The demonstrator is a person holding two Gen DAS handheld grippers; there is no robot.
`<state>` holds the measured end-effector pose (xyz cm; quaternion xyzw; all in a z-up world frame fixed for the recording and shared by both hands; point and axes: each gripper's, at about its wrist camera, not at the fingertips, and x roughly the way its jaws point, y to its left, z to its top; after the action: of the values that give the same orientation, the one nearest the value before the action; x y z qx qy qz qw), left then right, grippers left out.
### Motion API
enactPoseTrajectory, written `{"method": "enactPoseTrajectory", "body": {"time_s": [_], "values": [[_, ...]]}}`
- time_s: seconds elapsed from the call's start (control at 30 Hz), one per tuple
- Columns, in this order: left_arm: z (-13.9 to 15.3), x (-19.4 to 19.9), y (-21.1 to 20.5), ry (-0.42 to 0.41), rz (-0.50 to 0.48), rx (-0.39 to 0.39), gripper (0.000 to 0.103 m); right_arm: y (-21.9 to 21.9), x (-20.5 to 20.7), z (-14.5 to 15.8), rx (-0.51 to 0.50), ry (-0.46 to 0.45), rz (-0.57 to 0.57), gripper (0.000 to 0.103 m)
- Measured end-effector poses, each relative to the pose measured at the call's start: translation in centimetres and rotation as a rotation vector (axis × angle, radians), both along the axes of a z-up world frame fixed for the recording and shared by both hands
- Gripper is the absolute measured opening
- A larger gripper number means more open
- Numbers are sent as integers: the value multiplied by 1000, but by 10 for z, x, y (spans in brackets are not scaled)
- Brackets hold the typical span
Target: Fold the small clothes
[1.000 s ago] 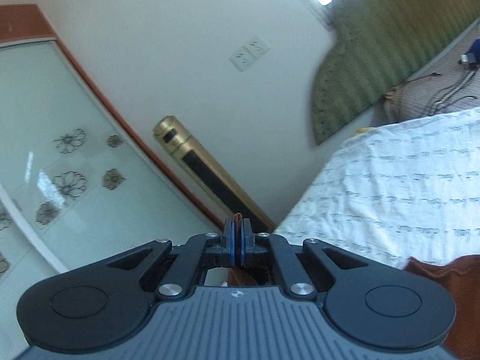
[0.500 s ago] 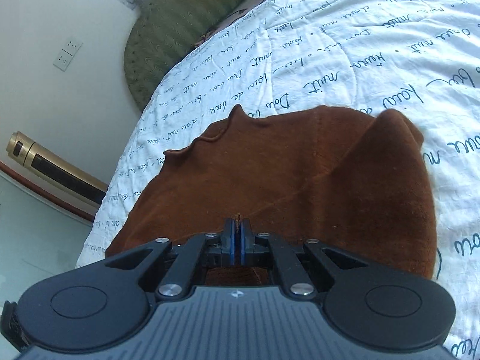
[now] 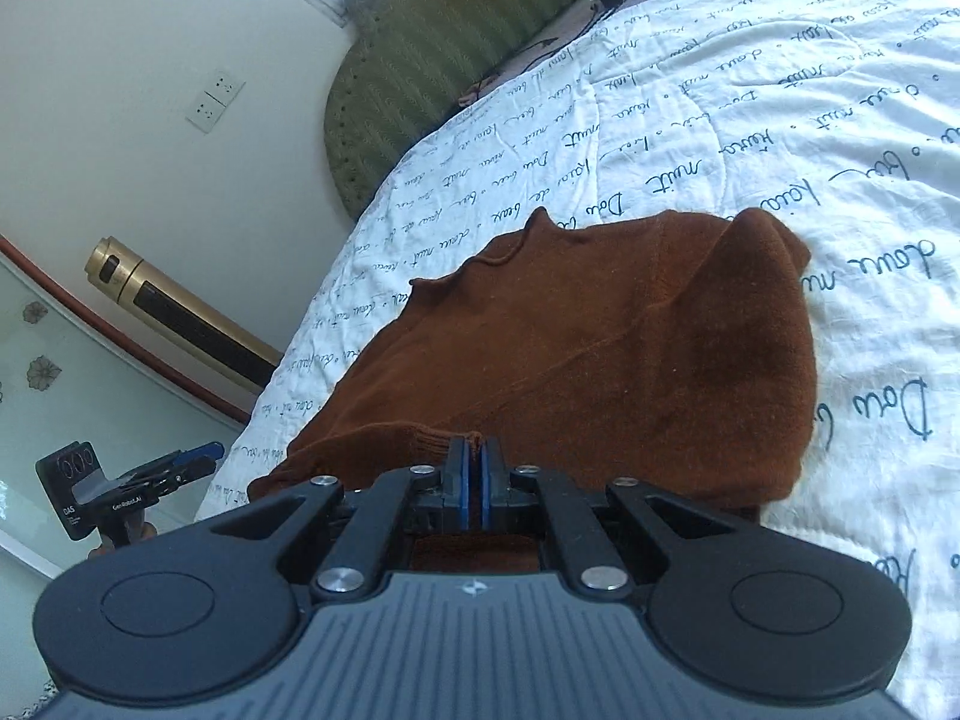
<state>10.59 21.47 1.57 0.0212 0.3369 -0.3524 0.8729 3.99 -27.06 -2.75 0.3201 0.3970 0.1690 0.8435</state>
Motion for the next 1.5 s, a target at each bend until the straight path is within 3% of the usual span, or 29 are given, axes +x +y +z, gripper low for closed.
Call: {"method": "enactPoseTrajectory", "body": {"time_s": [0.03, 0.1, 0.17, 0.27, 0.37, 0.47, 0.5, 0.53, 0.6, 0.73, 0.83, 0.9, 0.93, 0.97, 1.0, 1.2, 1.27, 1.4, 1.43, 1.47, 1.5], "values": [[-2, -10, -4, -11, -16, 19, 67, -5, -3, 1, 11, -5, -15, 3], [-13, -23, -15, -51, -8, 99, 70, -15, -3, -1, -2, -9, -36, 3], [-24, -24, -21, -70, -7, 122, 69, -20, 2, -8, 15, 9, -38, 3], [-33, -14, -34, -40, -65, 136, 52, -19, 6, -13, -3, 22, -23, 3], [-40, -8, -52, -32, -147, 184, 47, -19, 1, -14, 4, 16, -16, 3], [-50, 2, -65, -5, -183, 208, 24, -26, -7, -14, 9, 13, -32, 4], [-53, 4, -68, -3, -190, 217, 9, -28, -9, -14, 7, 12, -40, 3], [-54, 6, -70, 2, -191, 215, 5, -32, -12, -13, 8, 12, -46, 4], [-51, 6, -69, -18, -169, 217, 5, -37, -15, -13, 3, 12, -61, 4], [-19, 13, -51, -71, -88, 124, 5, -41, -12, -7, 5, -10, -65, 4], [0, 22, -55, -108, -77, 133, 5, -36, -4, -6, -11, -21, -39, 6], [3, 31, -68, -132, -66, 176, 5, -36, 5, -15, -2, 20, -45, 34], [1, 36, -74, -139, -59, 200, 5, -37, 6, -18, 0, 25, -49, 72], [-1, 42, -79, -133, -56, 216, 5, -37, 6, -23, 5, 17, -46, 101], [-6, 47, -83, -130, -55, 237, 5, -37, 6, -27, 11, 15, -46, 103], [-41, 57, -94, -65, -82, 326, 5, -21, 5, -39, 33, -2, -6, 101], [-46, 53, -89, -56, -76, 328, 5, -10, 6, -40, 26, -3, 17, 84], [-49, 49, -78, -41, -60, 320, 5, 4, 15, -51, -21, 59, 19, 71], [-50, 49, -76, -36, -58, 318, 5, 6, 18, -53, -28, 66, 13, 59], [-50, 49, -75, -33, -56, 319, 5, 8, 20, -54, -38, 65, 14, 18], [-50, 47, -75, -35, -58, 322, 5, 13, 22, -55, -33, 67, 42, 3]]}}
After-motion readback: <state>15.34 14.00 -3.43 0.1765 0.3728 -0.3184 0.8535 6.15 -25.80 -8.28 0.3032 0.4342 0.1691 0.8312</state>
